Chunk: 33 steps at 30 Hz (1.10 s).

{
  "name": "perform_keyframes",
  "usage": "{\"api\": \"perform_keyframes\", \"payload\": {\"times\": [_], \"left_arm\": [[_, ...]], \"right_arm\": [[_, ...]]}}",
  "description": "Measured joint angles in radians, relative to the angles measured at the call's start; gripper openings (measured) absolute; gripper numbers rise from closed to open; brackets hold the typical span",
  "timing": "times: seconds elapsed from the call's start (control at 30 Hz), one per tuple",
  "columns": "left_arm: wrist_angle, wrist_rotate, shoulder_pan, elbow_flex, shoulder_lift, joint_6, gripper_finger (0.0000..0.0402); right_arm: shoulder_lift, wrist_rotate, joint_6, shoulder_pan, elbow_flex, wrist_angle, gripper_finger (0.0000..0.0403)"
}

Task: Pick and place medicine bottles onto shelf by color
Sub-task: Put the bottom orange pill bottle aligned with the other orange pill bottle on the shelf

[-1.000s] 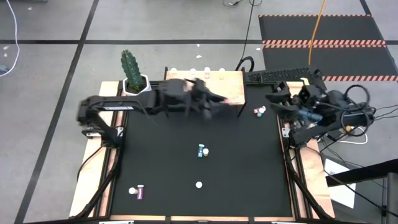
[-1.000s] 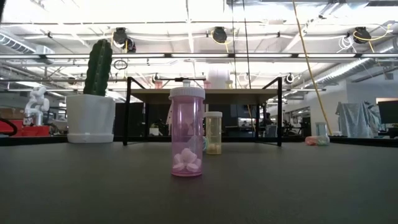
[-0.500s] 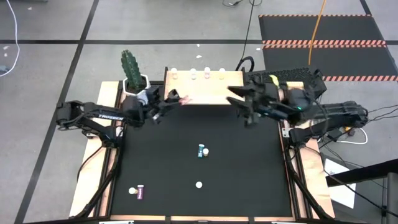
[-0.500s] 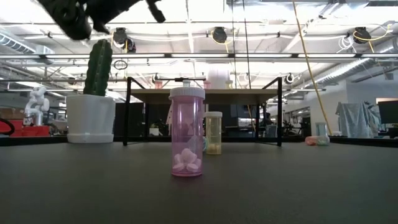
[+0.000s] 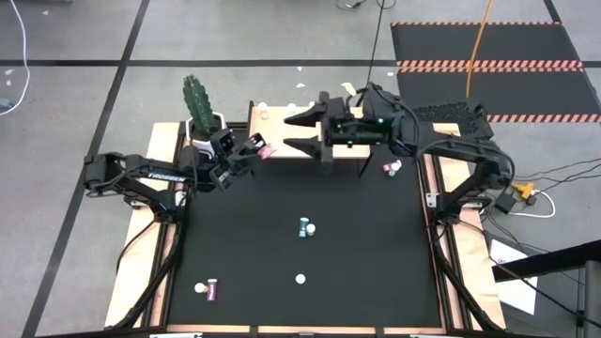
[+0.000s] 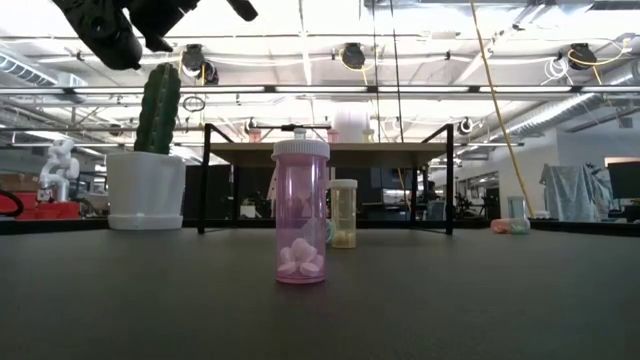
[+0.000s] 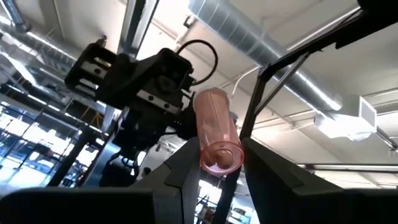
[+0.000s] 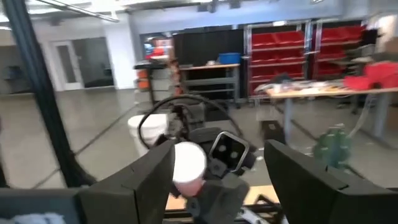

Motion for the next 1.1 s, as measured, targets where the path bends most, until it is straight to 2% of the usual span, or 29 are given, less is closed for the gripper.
{"api": "perform_keyframes", "payload": {"times": [0.23,0.63,0.93,1.1], "left_arm": [[-0.001,0.020,0.038,0.005,0.001,-0.036,0.0117],[-0.001,0.044,0.114,0.005,0.001,-0.102,0.0117],[-0.025,0.062,0.118,0.005,0.001,-0.093,0.0117],[-0.074,0.065,0.118,0.005,0.001,-0.092,0.0117]], "right_arm": [[0.035,-0.054,0.020,-0.007,0.005,0.013,0.0232],[0.063,-0.042,0.010,-0.023,0.005,0.013,0.0226],[0.063,-0.048,0.010,-0.046,0.005,0.012,0.0169],[0.063,-0.093,0.016,-0.053,0.005,0.003,0.0138]]}}
